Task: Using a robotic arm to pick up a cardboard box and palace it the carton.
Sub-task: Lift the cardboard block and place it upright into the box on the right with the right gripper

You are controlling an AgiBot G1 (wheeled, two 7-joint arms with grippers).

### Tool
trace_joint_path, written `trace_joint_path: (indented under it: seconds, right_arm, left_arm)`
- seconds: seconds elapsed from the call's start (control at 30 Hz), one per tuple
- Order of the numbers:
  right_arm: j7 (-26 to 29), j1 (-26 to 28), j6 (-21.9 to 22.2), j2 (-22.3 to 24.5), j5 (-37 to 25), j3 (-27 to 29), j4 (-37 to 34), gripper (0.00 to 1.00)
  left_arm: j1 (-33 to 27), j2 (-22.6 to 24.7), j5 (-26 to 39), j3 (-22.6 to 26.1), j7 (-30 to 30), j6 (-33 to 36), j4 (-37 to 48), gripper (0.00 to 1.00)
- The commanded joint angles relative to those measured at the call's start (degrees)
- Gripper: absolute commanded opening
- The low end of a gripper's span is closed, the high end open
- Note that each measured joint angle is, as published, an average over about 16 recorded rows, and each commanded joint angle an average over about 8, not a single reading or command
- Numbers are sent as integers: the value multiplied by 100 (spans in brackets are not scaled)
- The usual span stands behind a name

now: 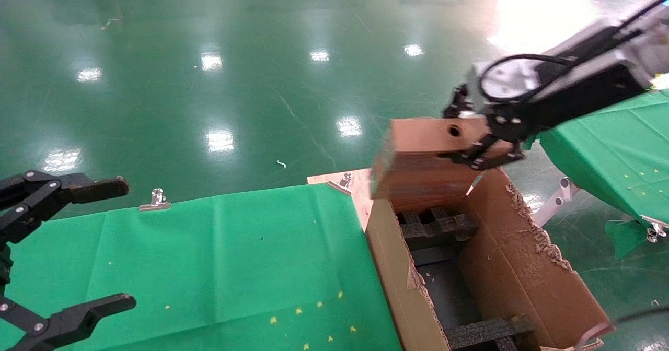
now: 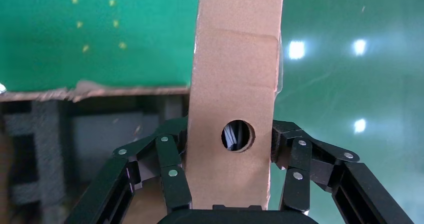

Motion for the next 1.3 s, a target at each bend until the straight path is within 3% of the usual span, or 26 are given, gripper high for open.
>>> trace_joint_path:
  seconds: [0.03, 0.33, 0.6, 0.9, 1.3]
  right_arm:
    - [86, 100, 3, 204, -2, -169, 119, 0]
    - [471, 348, 66, 917, -84, -738, 514, 0]
    - [1133, 108, 460, 1288, 12, -939, 599, 0]
    - [3024, -506, 1547, 1805, 154, -1071, 1167, 0]
    - [5792, -740, 2480, 2689, -589, -1289, 2739, 0]
  left_arm:
    - [0, 0, 0, 0, 0, 0, 0, 100]
    - [0, 0, -1, 1, 1, -1, 0, 100]
    - [-1, -1, -1, 2, 1, -1, 0, 100]
    - [-1, -1, -2, 3, 2, -1, 0, 100]
    - [-1, -2, -3, 5, 2, -2, 0, 100]
